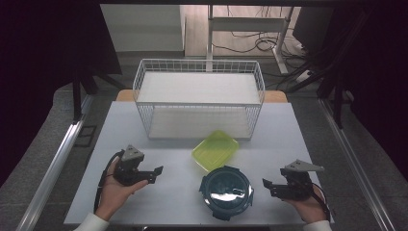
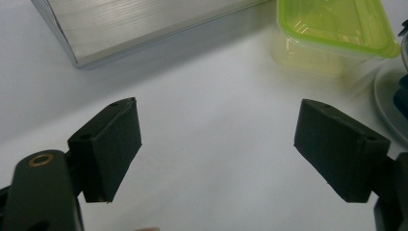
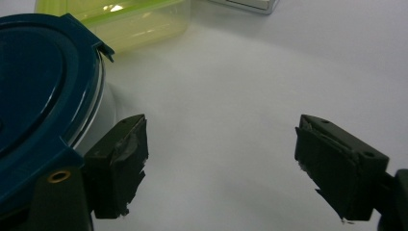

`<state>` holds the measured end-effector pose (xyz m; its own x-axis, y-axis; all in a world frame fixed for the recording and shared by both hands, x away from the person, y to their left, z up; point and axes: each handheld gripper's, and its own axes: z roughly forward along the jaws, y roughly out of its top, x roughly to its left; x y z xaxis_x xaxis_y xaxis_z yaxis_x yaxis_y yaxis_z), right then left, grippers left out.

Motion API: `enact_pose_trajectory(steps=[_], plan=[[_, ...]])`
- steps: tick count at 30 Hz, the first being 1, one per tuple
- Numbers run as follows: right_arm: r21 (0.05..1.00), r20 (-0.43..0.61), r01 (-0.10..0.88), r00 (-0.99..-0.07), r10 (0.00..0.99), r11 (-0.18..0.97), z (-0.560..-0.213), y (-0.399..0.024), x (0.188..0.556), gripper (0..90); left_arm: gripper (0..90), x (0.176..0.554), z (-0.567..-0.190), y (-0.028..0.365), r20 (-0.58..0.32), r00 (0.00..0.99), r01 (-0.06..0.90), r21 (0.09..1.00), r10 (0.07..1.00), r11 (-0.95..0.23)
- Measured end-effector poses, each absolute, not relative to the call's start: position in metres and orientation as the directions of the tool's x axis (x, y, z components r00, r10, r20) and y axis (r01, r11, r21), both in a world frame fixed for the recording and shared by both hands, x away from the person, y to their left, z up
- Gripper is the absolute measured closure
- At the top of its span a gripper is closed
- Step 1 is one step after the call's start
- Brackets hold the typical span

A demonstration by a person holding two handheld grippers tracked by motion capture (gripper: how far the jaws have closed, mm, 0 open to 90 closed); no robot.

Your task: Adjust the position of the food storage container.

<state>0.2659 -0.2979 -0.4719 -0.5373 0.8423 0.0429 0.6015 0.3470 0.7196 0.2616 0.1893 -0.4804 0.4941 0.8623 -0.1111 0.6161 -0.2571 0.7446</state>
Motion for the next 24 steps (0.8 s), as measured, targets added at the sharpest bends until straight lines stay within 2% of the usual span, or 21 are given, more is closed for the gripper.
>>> enact_pose_trajectory(steps=[10,24], plan=[[0.703,0.091,0.631,-0.537,0.839,0.328,-0.466,-0.312,0.262,33.4,17.1,0.262,-0.481,0.187,-0.118,0.501,0.621,0.739,0.858,-0.261],[0.683,0.109,0.657,-0.524,0.845,0.319,-0.468,-0.315,0.263,36.7,16.9,0.26,-0.482,0.187,-0.142,0.505,0.64,0.724,0.851,-0.259]])
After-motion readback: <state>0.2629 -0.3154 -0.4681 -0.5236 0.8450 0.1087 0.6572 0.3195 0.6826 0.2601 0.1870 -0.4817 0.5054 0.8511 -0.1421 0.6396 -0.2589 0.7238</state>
